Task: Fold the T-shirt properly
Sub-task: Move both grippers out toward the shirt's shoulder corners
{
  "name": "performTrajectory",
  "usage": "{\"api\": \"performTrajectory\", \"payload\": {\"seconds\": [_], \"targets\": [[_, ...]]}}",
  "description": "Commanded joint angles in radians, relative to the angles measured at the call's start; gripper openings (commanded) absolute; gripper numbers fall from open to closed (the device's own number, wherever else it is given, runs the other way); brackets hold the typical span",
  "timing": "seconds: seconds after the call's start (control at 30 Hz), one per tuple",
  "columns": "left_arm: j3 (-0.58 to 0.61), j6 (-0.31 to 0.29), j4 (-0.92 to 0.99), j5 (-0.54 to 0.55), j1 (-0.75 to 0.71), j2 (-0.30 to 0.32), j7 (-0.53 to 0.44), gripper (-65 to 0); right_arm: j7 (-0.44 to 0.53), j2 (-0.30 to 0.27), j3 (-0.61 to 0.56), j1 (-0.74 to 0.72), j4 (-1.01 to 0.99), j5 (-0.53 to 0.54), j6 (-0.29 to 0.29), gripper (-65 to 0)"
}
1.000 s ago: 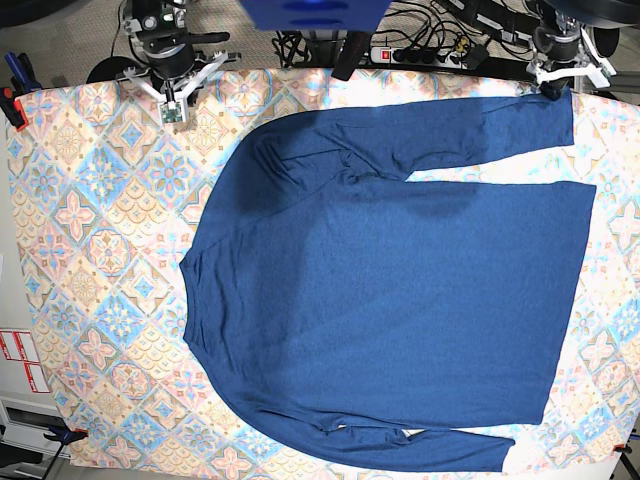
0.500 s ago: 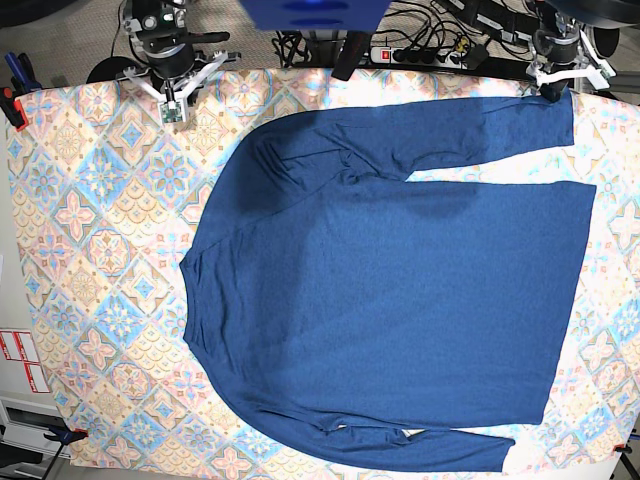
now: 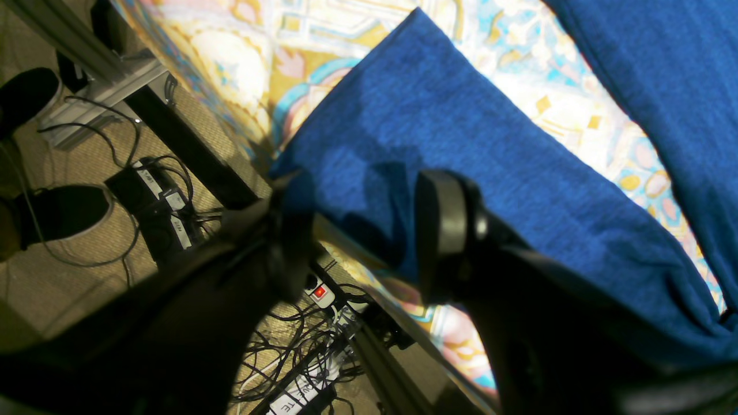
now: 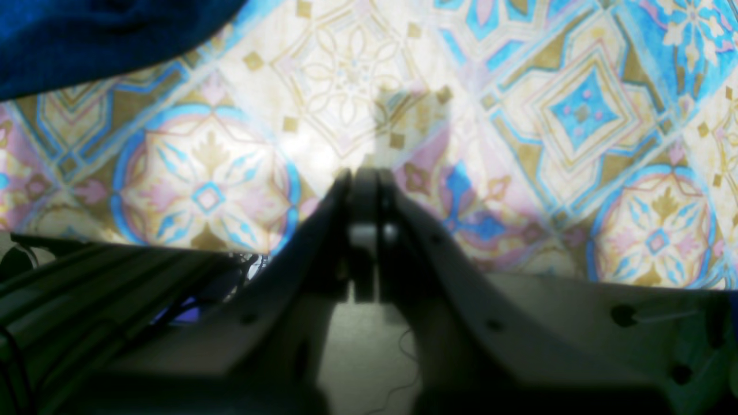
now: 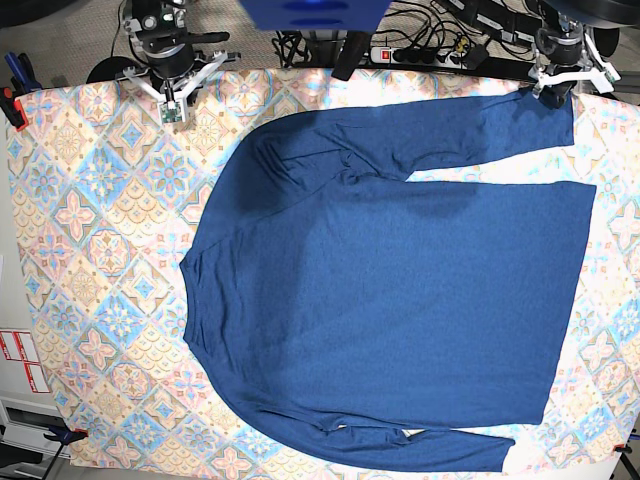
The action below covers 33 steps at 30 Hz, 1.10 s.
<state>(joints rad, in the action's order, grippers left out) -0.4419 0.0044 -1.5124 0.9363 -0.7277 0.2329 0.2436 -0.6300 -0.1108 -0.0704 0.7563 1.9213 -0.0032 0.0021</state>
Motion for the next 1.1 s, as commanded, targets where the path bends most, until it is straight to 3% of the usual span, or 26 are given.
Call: {"api": "performTrajectory", "payload": {"seconds": [0.0,0.8,0.97,1.07], "targets": [[-0.01,-0.002,-0.017,-0.001,-0.007,0.012,-0.017,-36.9,0.014,-0.003,0.001,0.007,0.019,-0.004,-0.003,-64.8],[-0.007,-0.002,0.102,-0.003,0.043,0.012,-0.017,-37.5,0.014,-0.003,-0.001,-0.004,0.017,-0.002,-0.003,-64.8],[-0.007,-0.004,0.1,-0.001,0.059,0.012,-0.017,-49.7,0.014,-0.003,-0.001,-0.004,0.017,-0.002,-0.003,-64.8],[-0.007,-0.048,0.098,-0.001,0.059,0.012,-0.017,-54.4,0.014,-0.003,-0.001,-0.004,0.017,-0.002,-0.003,-64.8]]}}
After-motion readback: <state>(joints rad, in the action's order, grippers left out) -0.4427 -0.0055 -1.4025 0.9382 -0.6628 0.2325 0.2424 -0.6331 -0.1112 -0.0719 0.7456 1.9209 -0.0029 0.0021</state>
